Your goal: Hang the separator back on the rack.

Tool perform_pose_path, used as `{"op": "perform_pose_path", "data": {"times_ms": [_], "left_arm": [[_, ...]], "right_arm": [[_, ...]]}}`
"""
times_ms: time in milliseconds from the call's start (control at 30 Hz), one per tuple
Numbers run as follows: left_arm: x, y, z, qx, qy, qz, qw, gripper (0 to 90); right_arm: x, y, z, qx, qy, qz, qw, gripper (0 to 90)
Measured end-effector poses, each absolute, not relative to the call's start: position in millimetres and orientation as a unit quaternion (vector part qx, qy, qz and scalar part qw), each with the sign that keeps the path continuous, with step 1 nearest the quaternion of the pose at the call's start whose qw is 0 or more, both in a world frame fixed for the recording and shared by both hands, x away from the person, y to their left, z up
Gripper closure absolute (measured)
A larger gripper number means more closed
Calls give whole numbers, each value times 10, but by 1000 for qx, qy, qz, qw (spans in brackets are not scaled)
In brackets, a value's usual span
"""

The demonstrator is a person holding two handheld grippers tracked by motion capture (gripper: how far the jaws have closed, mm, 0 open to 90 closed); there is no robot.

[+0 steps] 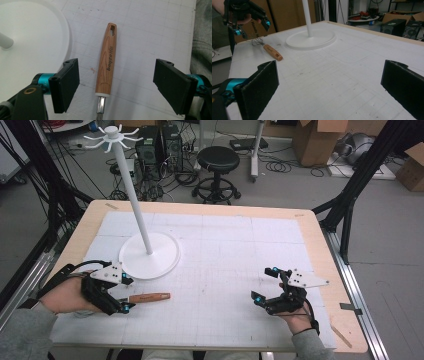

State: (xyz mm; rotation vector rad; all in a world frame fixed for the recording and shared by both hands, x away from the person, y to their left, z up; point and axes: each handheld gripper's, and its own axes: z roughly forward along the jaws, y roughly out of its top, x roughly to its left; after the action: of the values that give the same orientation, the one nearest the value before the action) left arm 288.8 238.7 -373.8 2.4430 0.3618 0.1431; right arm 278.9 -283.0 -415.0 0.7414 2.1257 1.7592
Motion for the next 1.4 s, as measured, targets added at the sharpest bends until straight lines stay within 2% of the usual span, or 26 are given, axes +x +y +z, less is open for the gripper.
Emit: {"op": "perform_pose_path", "data": {"times_ms": [267,600,1400], "left_arm": [[2939,2276,-3887,951,127,43,280,258],[2973,2134,-3971,964,118,32,236,359],[3107,2103,-4121,974,128,36,184,536]], "right_arm": [[2786,-2832,-4149,256,737,610,141,5],[2777,-2831,-4144,255,738,609,142,5],[2774,-2829,-4140,253,737,611,142,5]]}}
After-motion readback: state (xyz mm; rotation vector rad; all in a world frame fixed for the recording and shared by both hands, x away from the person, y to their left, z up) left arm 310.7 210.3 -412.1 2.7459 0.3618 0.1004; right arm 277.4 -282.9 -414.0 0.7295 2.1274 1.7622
